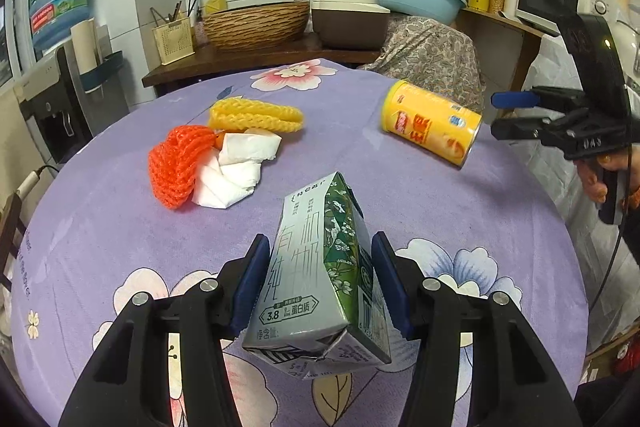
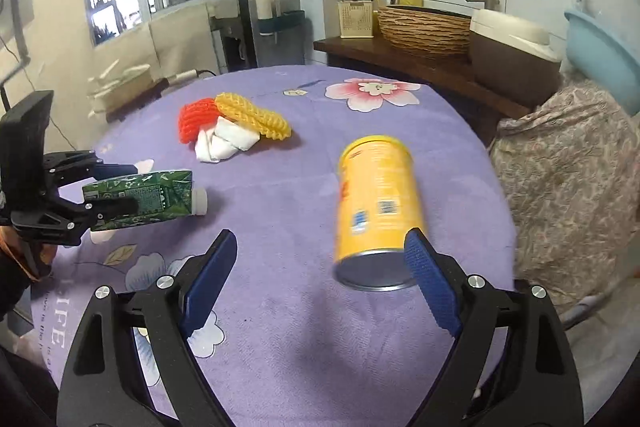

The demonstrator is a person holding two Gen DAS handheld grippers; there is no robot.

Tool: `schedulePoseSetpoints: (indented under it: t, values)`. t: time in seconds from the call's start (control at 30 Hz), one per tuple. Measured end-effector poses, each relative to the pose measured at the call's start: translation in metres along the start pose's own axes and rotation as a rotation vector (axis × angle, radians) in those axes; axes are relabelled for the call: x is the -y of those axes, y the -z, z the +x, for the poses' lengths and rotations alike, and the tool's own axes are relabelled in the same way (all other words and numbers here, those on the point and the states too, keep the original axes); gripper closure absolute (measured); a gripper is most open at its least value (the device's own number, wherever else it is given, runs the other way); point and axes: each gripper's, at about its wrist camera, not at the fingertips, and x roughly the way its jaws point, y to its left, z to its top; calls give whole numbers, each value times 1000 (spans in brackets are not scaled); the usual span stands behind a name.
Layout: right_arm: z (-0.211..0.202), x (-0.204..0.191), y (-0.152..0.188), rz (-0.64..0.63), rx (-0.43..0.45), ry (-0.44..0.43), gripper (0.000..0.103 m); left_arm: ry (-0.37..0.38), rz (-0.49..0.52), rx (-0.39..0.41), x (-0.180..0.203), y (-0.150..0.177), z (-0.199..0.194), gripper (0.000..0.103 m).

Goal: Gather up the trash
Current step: 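Grasp the yellow chip can with the right tool while left holds the carton, then carry carton and yellow can to the bin and open both tools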

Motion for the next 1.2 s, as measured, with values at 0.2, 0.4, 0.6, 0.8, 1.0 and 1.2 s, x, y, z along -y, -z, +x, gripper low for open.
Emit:
schedulePoseSetpoints:
  t: [0.2, 0.4, 0.6, 0.8, 1.0, 1.2]
  values:
    - [16, 3, -7, 11, -72, 133, 18, -9, -10, 5, 4, 0, -2, 50]
    - [57, -7, -14, 91, -151, 67, 18, -4, -3, 0, 9, 7, -6, 50]
    - [93, -26, -28, 27, -234, 161, 18, -7, -17, -1, 4, 14, -11, 50]
    - [104, -18, -22, 62, -292, 162, 37, -11, -39, 0, 0, 19, -14, 50]
    - [68, -8, -16, 150, -192, 112, 37, -9, -53, 9, 1, 21, -19, 51]
    - [15, -13, 6, 152, -84, 110, 37, 9, -63, 30, 13, 17, -25, 51]
